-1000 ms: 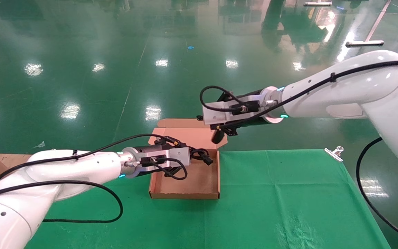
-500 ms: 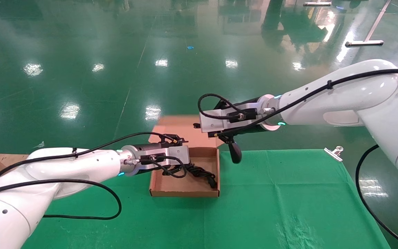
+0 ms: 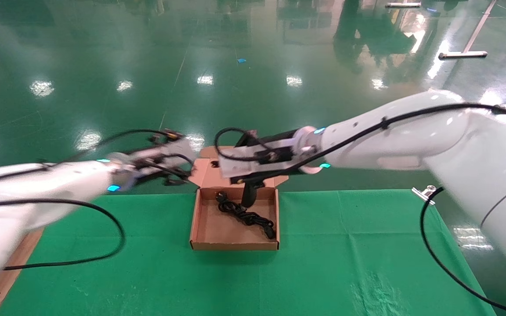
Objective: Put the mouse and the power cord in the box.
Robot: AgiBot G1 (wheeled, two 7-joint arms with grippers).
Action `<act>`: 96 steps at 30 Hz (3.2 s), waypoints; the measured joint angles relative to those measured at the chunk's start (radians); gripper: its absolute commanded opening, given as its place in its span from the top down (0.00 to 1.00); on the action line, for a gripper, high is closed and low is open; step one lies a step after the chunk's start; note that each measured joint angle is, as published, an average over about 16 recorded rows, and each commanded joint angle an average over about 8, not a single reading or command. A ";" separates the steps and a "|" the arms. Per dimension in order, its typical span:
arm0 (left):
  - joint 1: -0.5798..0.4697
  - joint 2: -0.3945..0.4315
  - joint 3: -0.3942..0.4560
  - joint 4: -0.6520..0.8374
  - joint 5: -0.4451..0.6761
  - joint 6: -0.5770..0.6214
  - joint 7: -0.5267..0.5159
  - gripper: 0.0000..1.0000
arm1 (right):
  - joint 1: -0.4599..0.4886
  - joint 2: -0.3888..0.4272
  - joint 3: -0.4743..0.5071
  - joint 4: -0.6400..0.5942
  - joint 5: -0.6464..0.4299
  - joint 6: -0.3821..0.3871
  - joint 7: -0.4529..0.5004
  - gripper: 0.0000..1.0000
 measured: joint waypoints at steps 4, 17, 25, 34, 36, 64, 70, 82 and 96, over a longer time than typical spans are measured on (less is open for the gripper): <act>-0.012 -0.066 -0.021 0.017 -0.031 0.072 0.024 0.00 | -0.019 -0.002 -0.050 0.057 0.022 0.043 0.033 1.00; 0.003 -0.209 -0.076 0.053 -0.114 0.303 0.131 0.00 | -0.062 0.000 -0.206 0.123 0.037 0.147 0.114 0.57; 0.005 -0.216 -0.085 0.073 -0.127 0.321 0.154 0.00 | -0.069 0.000 -0.249 0.109 0.018 0.174 0.123 0.00; 0.007 -0.216 -0.086 0.067 -0.130 0.321 0.148 0.00 | -0.073 0.003 -0.242 0.111 0.020 0.170 0.125 0.00; 0.011 -0.219 -0.089 0.057 -0.132 0.324 0.140 0.00 | -0.078 0.009 -0.232 0.115 0.025 0.162 0.128 0.00; 0.240 -0.394 -0.256 -0.428 -0.289 0.542 -0.283 0.00 | -0.347 0.314 0.244 0.354 0.255 -0.192 0.304 0.00; 0.297 -0.438 -0.298 -0.549 -0.329 0.597 -0.388 0.00 | -0.415 0.390 0.362 0.413 0.312 -0.280 0.348 0.00; 0.411 -0.526 -0.381 -0.790 -0.408 0.707 -0.599 0.00 | -0.549 0.542 0.598 0.532 0.426 -0.456 0.436 0.00; 0.541 -0.626 -0.476 -1.066 -0.497 0.832 -0.838 0.00 | -0.703 0.716 0.868 0.668 0.556 -0.657 0.535 0.00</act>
